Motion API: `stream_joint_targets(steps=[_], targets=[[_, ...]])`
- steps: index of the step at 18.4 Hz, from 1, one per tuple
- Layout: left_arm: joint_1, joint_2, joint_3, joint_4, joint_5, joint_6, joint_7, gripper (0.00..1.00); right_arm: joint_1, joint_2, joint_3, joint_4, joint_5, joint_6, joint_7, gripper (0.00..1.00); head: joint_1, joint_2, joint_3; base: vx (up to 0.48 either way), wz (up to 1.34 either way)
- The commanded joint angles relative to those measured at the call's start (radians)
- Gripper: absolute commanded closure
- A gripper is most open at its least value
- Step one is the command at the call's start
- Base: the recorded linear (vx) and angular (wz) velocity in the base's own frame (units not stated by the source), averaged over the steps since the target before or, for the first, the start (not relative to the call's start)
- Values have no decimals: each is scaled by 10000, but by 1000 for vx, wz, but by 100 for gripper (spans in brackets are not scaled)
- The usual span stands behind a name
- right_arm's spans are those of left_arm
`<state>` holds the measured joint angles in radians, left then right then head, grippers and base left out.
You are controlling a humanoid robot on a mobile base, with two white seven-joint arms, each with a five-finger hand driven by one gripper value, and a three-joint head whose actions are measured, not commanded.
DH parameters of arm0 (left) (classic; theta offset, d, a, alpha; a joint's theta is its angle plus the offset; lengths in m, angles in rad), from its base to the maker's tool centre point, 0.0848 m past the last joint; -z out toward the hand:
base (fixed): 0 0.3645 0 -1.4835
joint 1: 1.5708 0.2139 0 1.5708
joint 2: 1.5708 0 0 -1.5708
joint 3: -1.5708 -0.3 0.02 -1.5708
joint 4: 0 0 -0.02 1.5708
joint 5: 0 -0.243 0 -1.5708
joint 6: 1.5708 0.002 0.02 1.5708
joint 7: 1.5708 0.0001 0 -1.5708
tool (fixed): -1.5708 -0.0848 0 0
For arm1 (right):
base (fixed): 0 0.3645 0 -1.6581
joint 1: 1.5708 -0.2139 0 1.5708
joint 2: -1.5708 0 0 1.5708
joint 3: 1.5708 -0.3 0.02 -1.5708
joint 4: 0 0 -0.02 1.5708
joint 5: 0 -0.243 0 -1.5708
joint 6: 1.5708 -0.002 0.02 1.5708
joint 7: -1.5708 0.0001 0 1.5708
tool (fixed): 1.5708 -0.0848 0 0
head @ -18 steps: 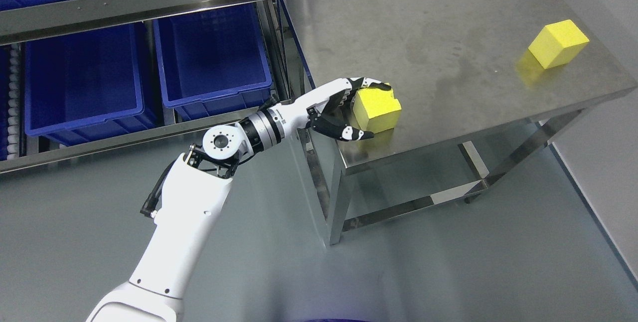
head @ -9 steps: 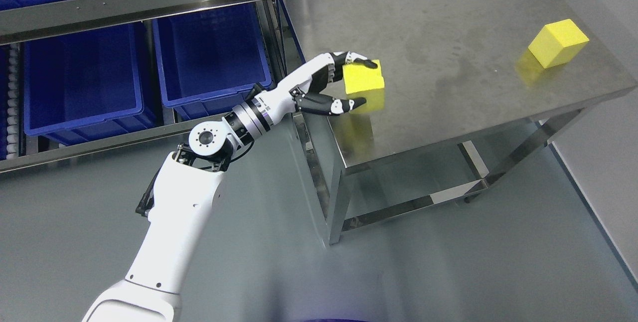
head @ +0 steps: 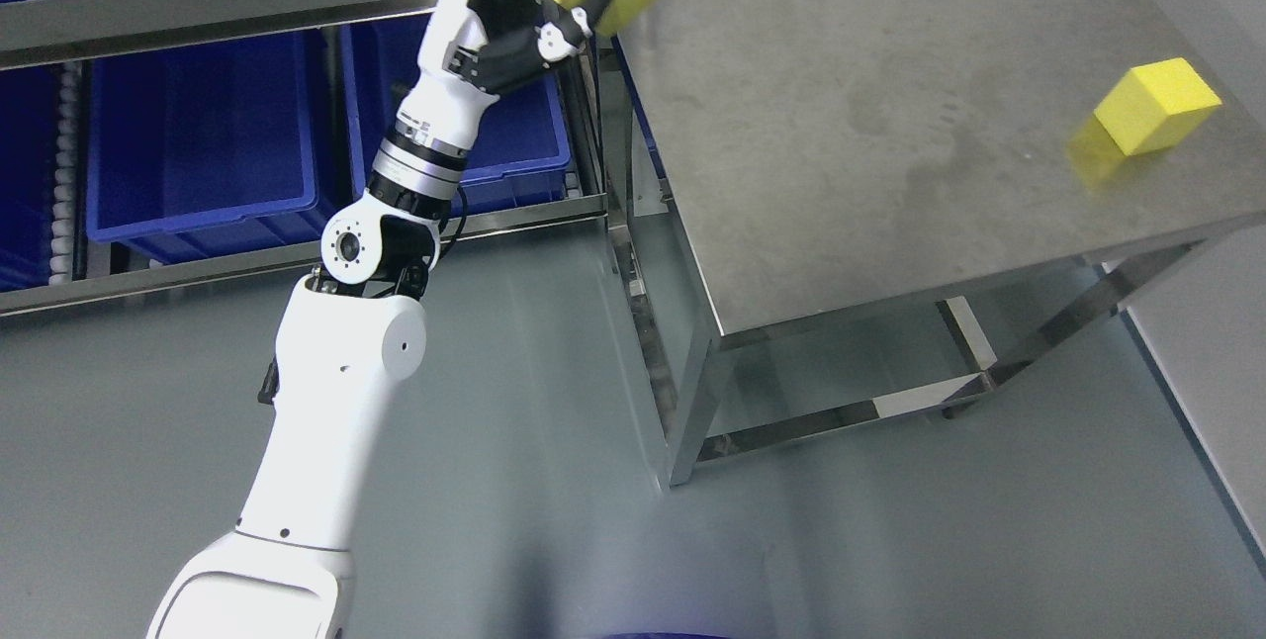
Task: Move yellow foam block to right shelf middle
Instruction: 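Lift the yellow cube up off the table with the left hand, then carry the held cube toward the blue bin shelf while turning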
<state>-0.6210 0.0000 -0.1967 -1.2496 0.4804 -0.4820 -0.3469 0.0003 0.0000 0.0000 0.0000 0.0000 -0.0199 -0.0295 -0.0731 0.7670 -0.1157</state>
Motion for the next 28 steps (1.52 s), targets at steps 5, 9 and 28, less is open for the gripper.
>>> stream_joint_targets(steps=[5, 9, 28], targets=[[656, 175, 1858, -1460, 565, 63, 939, 71, 228, -175, -123, -175, 31, 0, 4, 0, 0, 0, 0, 36, 454], [1316, 183, 2594, -2320, 565, 326, 923, 74, 228, -175, -123, -175, 31, 0, 4, 0, 0, -1, 0, 105, 699], [2912, 1258, 3746, -3411, 565, 341, 862, 76, 243, -175, -123, -175, 31, 0, 4, 0, 0, -1, 0, 148, 685]])
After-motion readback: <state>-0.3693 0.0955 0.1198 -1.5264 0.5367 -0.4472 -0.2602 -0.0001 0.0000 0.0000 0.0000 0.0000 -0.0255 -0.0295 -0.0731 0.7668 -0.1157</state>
